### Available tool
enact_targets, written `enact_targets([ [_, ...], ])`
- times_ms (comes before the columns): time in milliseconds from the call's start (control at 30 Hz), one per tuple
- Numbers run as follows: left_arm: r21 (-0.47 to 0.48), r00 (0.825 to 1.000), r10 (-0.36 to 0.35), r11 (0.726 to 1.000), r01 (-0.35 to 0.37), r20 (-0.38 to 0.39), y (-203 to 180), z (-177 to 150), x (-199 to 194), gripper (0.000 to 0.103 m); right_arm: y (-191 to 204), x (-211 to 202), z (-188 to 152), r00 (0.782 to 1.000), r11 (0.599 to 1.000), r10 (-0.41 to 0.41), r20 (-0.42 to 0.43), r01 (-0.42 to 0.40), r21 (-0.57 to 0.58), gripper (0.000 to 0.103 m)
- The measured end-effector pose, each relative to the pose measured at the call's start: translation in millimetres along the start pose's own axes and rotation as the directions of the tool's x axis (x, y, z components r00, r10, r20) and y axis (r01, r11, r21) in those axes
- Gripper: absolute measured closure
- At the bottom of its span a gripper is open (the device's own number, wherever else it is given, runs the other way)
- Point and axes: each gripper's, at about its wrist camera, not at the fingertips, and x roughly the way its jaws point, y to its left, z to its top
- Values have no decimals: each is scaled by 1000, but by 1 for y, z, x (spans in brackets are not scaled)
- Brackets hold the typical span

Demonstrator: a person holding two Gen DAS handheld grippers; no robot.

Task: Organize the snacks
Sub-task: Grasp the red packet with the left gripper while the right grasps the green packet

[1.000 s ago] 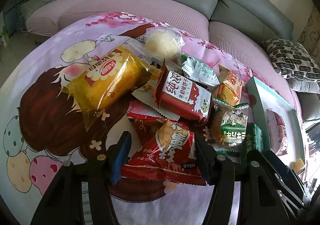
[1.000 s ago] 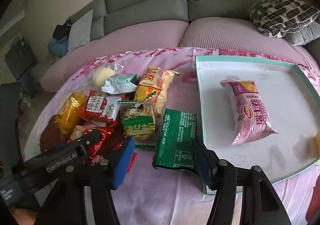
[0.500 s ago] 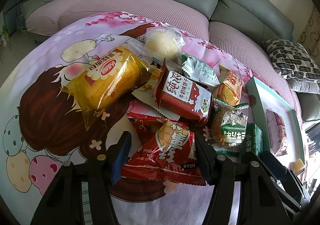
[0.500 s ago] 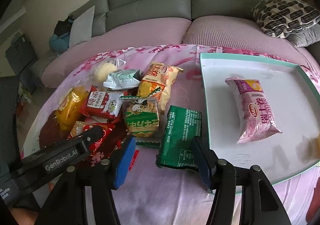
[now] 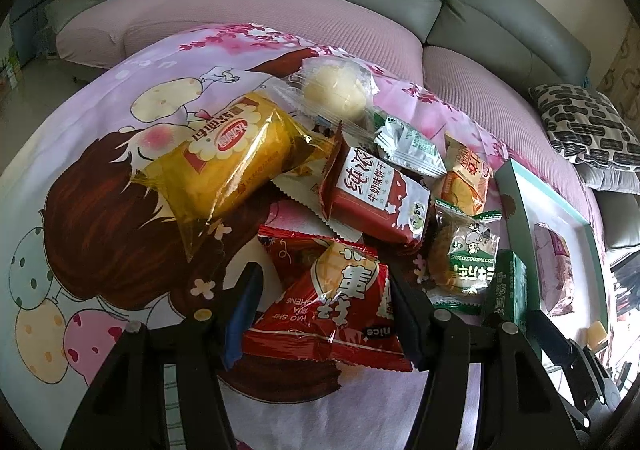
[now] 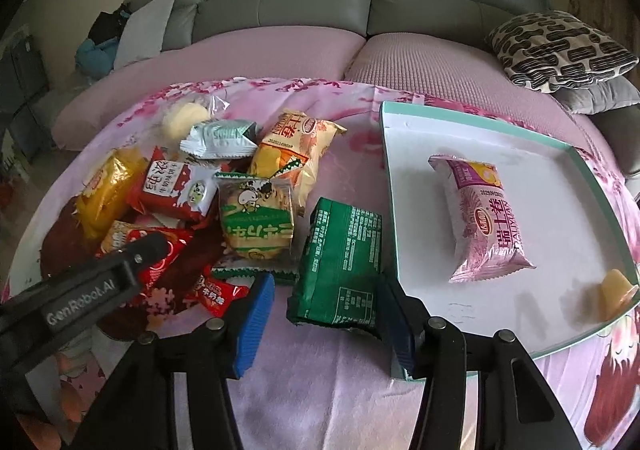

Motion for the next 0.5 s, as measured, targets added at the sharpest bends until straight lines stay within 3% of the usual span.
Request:
enact_targets([
  [500,-10,1000,-5,1000,5,-1,1,0,0,40,-3,1,2,994,992,106,14,-107,72,45],
])
